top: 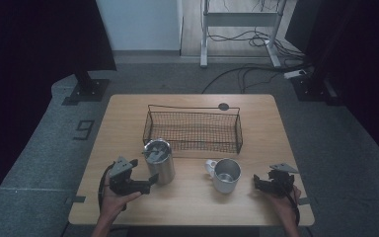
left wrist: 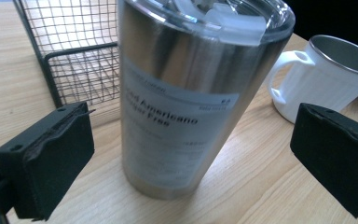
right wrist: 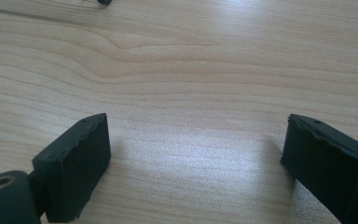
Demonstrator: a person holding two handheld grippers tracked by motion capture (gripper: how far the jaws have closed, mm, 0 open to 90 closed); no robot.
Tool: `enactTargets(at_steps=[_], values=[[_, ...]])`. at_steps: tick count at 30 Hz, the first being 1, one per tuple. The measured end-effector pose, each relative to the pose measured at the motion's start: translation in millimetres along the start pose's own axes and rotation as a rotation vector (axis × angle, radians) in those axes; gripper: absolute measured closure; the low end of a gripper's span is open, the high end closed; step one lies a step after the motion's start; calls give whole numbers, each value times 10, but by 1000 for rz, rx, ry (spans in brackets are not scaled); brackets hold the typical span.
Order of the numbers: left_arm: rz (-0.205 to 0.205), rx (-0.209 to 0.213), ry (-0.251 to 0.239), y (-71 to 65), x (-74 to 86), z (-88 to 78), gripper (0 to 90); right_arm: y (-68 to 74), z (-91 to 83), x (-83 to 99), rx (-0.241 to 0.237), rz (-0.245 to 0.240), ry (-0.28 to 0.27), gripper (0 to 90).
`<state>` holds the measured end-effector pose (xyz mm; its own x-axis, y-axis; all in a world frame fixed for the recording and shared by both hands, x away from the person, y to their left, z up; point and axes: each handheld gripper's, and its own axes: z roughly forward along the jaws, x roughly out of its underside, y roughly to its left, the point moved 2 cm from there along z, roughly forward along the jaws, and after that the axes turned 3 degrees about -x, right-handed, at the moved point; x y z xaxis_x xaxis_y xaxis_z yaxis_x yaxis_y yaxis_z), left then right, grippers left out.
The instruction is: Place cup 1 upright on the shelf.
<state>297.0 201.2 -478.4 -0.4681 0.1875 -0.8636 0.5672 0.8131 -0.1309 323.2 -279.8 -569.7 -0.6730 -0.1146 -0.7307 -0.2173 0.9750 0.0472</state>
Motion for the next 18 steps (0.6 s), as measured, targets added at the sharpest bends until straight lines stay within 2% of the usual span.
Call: enactTargets(at_steps=[5, 18], values=[[-13, -8, -17, -35, -60, 87, 0, 0, 0, 0, 0, 0, 0, 74], [-18, -13, -3, -29, -66, 236, 0, 0, 0, 0, 0, 0, 0, 74]])
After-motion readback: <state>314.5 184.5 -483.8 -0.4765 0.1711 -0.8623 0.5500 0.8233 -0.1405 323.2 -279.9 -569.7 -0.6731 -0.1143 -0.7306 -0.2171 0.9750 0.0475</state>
